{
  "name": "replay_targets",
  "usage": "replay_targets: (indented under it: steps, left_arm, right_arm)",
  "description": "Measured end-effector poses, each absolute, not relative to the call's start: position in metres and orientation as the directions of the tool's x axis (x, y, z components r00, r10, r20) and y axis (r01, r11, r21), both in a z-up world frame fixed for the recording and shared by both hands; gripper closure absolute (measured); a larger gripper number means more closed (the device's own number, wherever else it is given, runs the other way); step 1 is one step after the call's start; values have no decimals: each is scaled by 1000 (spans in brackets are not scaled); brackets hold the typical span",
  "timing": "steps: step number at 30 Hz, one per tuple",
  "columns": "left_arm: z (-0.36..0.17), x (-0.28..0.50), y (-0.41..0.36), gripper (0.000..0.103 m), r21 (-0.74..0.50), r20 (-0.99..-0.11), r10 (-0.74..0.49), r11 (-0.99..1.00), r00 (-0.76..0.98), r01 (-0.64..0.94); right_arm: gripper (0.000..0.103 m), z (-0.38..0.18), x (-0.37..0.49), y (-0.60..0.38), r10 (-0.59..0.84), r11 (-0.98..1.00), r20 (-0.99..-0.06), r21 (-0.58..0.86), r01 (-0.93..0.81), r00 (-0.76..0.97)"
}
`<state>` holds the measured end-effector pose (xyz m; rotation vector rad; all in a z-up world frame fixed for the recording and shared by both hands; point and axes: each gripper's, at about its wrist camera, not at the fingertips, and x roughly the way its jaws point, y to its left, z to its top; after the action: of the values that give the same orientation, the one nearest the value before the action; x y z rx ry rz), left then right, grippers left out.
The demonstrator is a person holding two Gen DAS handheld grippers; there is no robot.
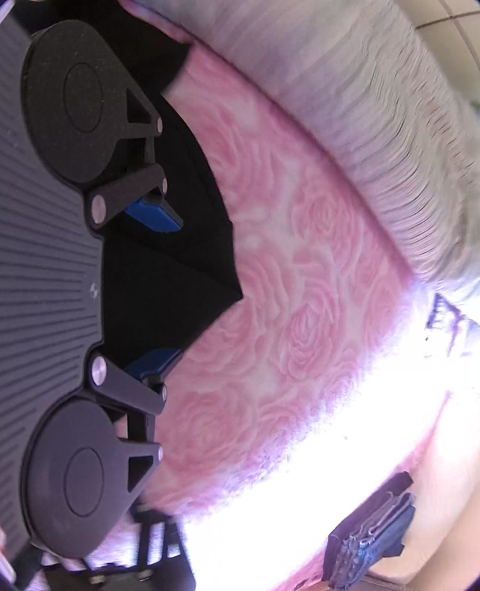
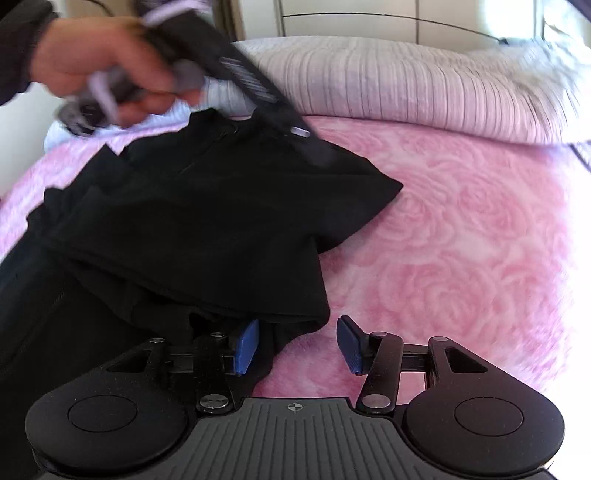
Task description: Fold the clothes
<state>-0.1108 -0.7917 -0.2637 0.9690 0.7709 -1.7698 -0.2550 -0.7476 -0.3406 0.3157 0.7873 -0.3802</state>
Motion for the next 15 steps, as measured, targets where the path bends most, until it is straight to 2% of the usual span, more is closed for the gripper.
replay_targets:
  steps: [2, 4, 9, 10, 11, 12, 13, 15]
  left_arm:
    - [-274, -116, -807, 58, -110, -884, -389, -367, -260, 924]
    - [-284, -122, -823, 60, -138, -897, -346, -374, -276, 917]
    - [-306, -132, -853, 59, -193, -917, -259, -383, -305, 904]
    - [-307, -133, -854, 63, -192, -918, -257, -381, -303, 905]
    - [-308, -132, -853, 81, -192, -917, -259, -379, -302, 906]
    - [-303, -129, -852, 94, -196, -910, -275, -374, -310, 907]
    - [-298, -126, -851, 100, -200, -902, -292, -370, -317, 907]
    - [-282, -113, -847, 100, -206, -876, -353, -341, -329, 917]
  right_arm:
    - [90, -338, -258, -747, -213, 877, -727, 152, 456, 652]
    - [103, -338, -263, -747, -227, 862, -723, 163, 480, 652]
    - [103, -340, -277, -740, -247, 847, -718, 167, 505, 650]
    - [103, -340, -279, -738, -246, 849, -718, 165, 503, 651]
    - [103, -339, -280, -735, -254, 852, -716, 152, 500, 651]
    - [103, -338, -279, -733, -265, 855, -717, 136, 501, 645]
    - [100, -338, -279, -731, -275, 856, -718, 120, 503, 640]
    - [89, -337, -276, -732, -299, 851, -712, 103, 516, 636]
